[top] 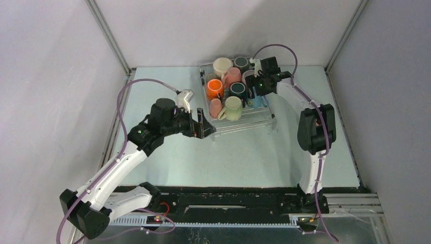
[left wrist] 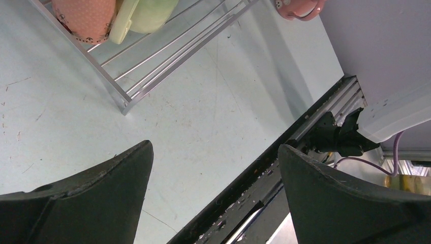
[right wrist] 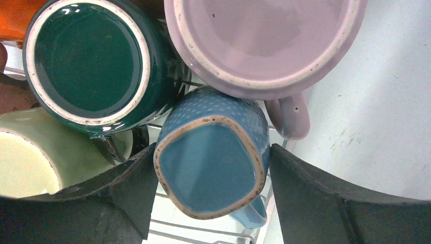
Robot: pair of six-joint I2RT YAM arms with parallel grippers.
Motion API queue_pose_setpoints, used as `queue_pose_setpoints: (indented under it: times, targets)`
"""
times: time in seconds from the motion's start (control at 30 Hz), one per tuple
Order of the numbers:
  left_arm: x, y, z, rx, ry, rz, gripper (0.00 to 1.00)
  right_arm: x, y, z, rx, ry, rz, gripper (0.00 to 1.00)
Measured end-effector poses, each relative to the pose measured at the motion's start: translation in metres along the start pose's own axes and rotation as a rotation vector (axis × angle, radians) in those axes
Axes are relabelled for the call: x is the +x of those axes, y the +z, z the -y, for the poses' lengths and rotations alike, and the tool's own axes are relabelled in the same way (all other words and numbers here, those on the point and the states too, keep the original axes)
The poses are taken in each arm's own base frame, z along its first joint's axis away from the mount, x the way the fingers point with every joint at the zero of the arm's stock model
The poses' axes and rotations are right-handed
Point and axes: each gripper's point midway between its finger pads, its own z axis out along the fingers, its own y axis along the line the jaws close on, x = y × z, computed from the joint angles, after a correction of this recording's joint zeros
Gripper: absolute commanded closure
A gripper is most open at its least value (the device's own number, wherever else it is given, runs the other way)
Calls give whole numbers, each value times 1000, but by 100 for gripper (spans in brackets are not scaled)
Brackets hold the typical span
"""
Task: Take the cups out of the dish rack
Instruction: Unload the cup from the dish rack.
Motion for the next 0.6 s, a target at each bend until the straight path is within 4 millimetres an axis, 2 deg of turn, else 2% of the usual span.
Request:
queue_pose_setpoints:
  times: [0.17,0.23,0.37,0.6]
  targets:
    - [0,0,0,2,0,0,0,-1,0,0,17,12,2,57]
    - [0,0,1,3,-2,0,0,-1,0,0,27,25,1,65]
    - [-3,0,3,13,-13,9,0,0,-2,1,46,59,-7,75]
    - [-15,2,12,46,-32,59,0,8,-15,0,68,158,-61,81]
